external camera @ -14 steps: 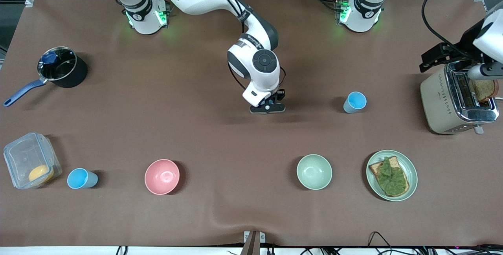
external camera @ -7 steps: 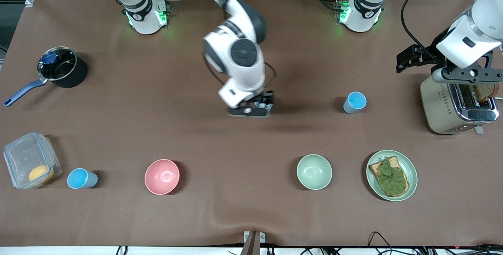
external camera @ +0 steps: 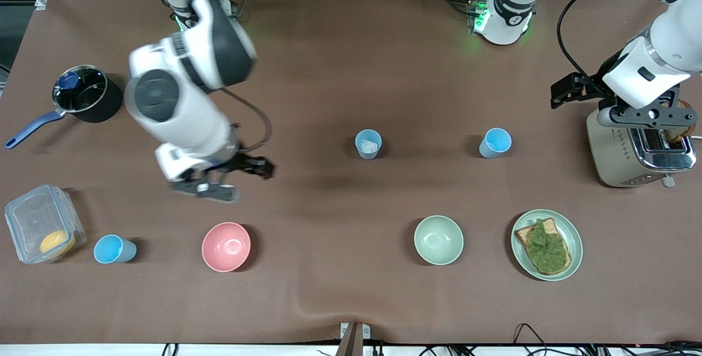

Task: Stack blue cups with both arms
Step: 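Withdraw the right gripper while the left gripper reaches the plain cup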

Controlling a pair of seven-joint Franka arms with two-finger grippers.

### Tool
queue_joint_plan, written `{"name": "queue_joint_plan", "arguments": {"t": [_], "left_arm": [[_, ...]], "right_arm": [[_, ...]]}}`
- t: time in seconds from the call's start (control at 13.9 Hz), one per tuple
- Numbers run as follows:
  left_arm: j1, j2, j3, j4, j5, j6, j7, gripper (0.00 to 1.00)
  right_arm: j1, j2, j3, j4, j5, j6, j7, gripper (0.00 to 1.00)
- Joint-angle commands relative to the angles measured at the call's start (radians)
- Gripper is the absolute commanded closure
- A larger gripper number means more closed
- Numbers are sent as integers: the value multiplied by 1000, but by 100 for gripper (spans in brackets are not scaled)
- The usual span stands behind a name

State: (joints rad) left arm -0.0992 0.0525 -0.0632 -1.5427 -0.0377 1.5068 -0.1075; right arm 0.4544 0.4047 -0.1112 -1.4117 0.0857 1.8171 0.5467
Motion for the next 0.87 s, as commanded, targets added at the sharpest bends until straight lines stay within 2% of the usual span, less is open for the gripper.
{"name": "queue_joint_plan", "arguments": {"t": [0.0, 0.14, 0.29, 0.51, 0.79], "left_arm": [[18, 0, 2, 10, 9, 12, 8, 0], [76, -8, -45, -4, 12, 27, 8, 0], [183, -8, -156, -11, 15, 38, 6, 0], [196, 19, -159, -28, 24, 41, 3, 0], [159, 10, -168, -158, 82, 96, 3, 0]], "right_arm": [[-104, -167, 24, -190, -43, 19, -126, 0], [-190, -196, 25, -169, -43, -126, -281, 0], [-250, -204, 24, -113, -46, -223, -370, 0], [-322, -283, 24, -145, -60, -228, -455, 0], [-364, -322, 24, -179, -77, -231, -553, 0]]}}
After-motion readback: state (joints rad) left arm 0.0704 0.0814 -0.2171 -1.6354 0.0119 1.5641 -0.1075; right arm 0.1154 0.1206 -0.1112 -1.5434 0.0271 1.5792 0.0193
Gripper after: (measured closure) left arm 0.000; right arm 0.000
